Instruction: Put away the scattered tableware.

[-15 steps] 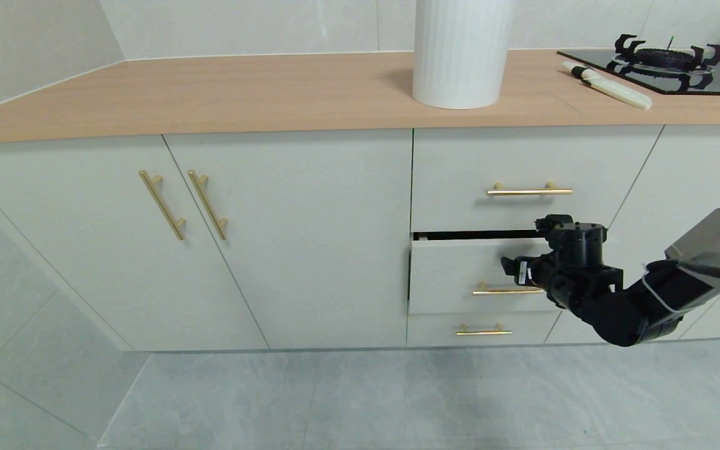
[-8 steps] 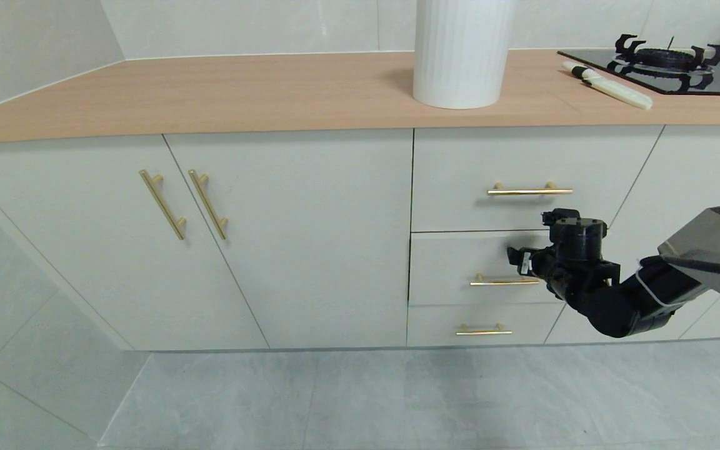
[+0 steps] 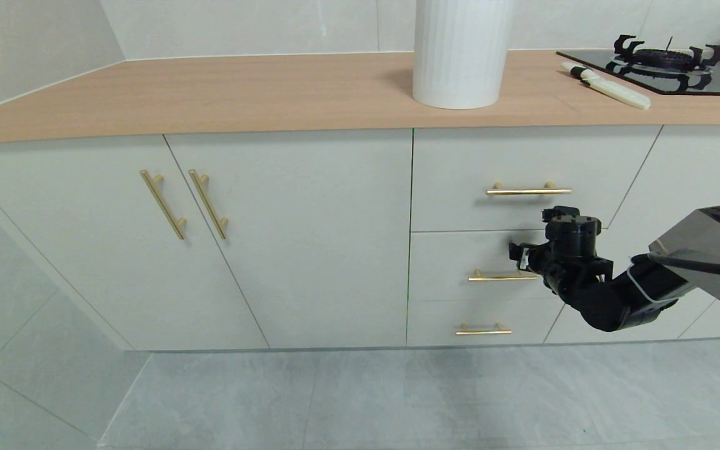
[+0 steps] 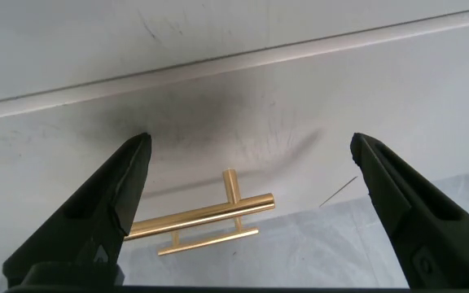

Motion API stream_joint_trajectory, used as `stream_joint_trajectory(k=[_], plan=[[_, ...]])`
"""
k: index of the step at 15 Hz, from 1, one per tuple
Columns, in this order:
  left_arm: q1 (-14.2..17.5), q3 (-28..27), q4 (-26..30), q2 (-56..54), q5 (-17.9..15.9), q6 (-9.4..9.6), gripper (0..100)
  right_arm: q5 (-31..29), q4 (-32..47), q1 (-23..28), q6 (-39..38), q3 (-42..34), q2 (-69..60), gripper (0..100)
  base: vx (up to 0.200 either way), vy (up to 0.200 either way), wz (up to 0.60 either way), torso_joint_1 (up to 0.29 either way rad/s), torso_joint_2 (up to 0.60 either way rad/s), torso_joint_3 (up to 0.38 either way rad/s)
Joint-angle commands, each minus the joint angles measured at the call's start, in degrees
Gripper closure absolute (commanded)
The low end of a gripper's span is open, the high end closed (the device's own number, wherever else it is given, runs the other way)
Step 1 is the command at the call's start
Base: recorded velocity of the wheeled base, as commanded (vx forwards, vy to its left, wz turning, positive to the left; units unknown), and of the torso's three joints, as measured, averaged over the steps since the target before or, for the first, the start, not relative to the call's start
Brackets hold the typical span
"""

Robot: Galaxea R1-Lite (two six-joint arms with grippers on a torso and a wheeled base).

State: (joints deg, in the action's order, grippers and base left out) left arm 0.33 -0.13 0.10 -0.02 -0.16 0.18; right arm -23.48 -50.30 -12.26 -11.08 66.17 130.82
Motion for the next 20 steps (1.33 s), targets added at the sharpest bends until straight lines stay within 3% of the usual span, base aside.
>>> stream_joint_trajectory(k=[1, 5, 8, 14, 16, 18, 20], plan=[[0.02, -0.04, -0.01, 0.02, 0.07, -0.01, 0, -0.25, -0.68, 0.05, -0.26, 0.54, 0.49, 0, 0.000, 0.000, 0.00, 0.000, 0.00, 0.000], [0.02, -0.04, -0.01, 0.02, 0.07, -0.01, 0, -0.52, -0.85, 0.05, -0.61, -0.16, -0.48, 0, 0.000, 0.000, 0.00, 0.000, 0.00, 0.000], [0.02, -0.04, -0.01, 0.02, -0.02, -0.01, 0, -0.43, -0.94, -0.22, -0.61, -10.62, -10.32, 0, 0.000, 0.000, 0.00, 0.000, 0.00, 0.000], [0.02, -0.04, -0.01, 0.02, 0.07, -0.01, 0, -1.13, -0.15, -1.18, 4.23, -37.87, -50.57, 0, 0.000, 0.000, 0.00, 0.000, 0.00, 0.000], [0.02, 0.05, -0.01, 0.02, -0.02, -0.01, 0, -5.79, 0.55, -1.27, 5.81, -46.66, -64.28, 0, 0.000, 0.000, 0.00, 0.000, 0.00, 0.000], [0.02, -0.04, -0.01, 0.02, -0.02, -0.01, 0, -9.48, 5.47, -1.36, 8.01, -53.07, -78.70, 0, 0.000, 0.000, 0.00, 0.000, 0.00, 0.000], [0.02, -0.04, -0.01, 0.02, -0.02, -0.01, 0, -11.94, 17.60, 1.28, 12.22, -53.87, -94.17, 0, 0.000, 0.000, 0.00, 0.000, 0.00, 0.000]])
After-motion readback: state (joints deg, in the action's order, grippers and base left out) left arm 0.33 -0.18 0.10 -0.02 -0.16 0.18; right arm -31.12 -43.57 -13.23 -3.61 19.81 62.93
